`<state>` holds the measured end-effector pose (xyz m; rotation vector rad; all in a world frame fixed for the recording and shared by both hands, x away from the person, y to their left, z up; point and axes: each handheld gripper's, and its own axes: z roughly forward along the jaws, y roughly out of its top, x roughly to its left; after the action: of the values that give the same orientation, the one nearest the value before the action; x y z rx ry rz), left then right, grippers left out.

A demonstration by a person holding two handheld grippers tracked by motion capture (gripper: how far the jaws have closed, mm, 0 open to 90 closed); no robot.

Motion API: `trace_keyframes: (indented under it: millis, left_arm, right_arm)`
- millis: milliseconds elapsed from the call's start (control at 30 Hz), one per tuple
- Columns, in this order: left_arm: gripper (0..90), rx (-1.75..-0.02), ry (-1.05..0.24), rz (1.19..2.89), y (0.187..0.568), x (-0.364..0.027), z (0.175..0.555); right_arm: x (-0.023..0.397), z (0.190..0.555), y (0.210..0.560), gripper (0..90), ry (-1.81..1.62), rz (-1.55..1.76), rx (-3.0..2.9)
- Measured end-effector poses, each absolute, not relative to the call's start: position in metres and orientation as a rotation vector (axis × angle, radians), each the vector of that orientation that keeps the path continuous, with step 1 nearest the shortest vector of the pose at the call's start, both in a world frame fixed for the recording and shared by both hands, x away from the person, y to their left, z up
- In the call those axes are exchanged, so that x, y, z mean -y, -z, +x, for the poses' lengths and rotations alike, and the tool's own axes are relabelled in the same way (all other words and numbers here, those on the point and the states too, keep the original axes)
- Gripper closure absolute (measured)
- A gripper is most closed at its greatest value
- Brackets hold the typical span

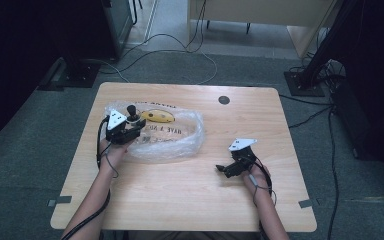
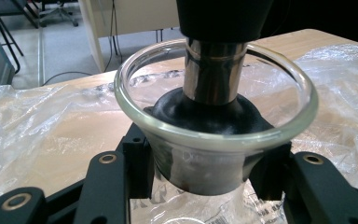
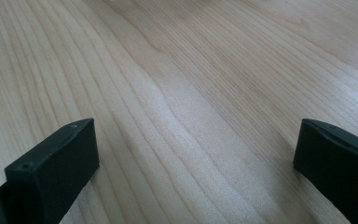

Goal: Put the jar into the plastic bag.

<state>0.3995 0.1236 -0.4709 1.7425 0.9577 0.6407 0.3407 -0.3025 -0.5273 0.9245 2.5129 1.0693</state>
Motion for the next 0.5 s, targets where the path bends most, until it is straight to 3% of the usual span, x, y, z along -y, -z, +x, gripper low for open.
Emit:
trace_keyframes:
  millis: [267,500]
  left_arm:
    - [47.5,-0.952,-0.628,1.751,0.4686,-0.1241,0.3989]
    - [38.4,-0.964,-0.608,1.755,0.4670,-0.1255,0.3988]
  right_arm:
    - [0.3025,0.3406,0.5273,0.0,-1.069,0.925,-2.513]
    - [0.3025,0.3406,0.5273,0.0,-1.069,0.924,-2.513]
